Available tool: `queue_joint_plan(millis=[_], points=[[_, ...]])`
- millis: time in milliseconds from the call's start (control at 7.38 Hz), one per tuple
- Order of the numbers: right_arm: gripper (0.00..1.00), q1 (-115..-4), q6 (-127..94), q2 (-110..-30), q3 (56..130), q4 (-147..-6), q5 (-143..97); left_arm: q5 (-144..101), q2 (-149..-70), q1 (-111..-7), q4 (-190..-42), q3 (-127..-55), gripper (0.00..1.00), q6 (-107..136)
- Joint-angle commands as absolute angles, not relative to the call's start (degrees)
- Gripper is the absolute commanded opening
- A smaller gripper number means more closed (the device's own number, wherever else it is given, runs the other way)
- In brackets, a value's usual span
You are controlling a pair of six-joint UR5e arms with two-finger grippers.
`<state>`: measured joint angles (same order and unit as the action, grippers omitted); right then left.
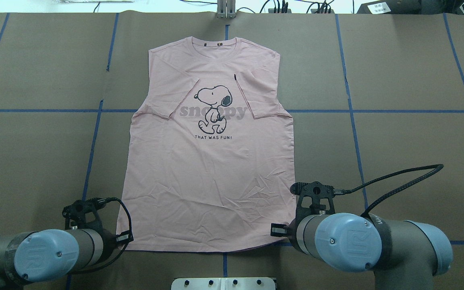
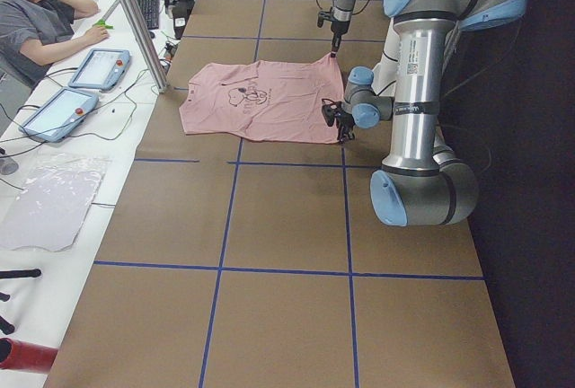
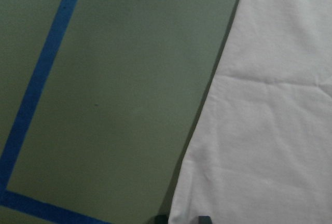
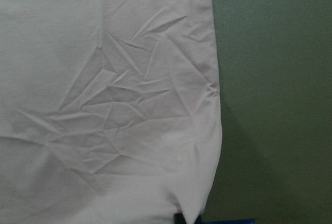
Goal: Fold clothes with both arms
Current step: 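Grasp both hem corners with the left and right grippers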
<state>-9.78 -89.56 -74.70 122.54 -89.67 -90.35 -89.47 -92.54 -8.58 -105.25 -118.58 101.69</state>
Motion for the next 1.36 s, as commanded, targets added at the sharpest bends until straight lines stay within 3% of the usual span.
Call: queue_joint_plan(millis=[0, 542, 949, 1220], points=[[0.0, -9.8, -89.6, -74.9, 123.5, -90.0, -90.7, -89.6, -92.4, -8.7, -105.1, -120.4, 0.0, 101.5], [0.0, -10.6, -89.6, -84.2, 135.6, -90.1, -99.1, -93.4, -92.5, -7.9, -97.1, -133.5, 0.0, 100.8], [0.0, -3.0, -90.2, -85.0, 144.3, -98.3, -103.1, -96.3, -92.5, -0.6, -88.5, -145.7, 0.0, 99.2], [0.0, -6.9, -88.8, -83.9, 144.1, -99.1, -103.0, -96.9, -93.5, -0.4, -88.0, -146.6, 0.0, 98.8]])
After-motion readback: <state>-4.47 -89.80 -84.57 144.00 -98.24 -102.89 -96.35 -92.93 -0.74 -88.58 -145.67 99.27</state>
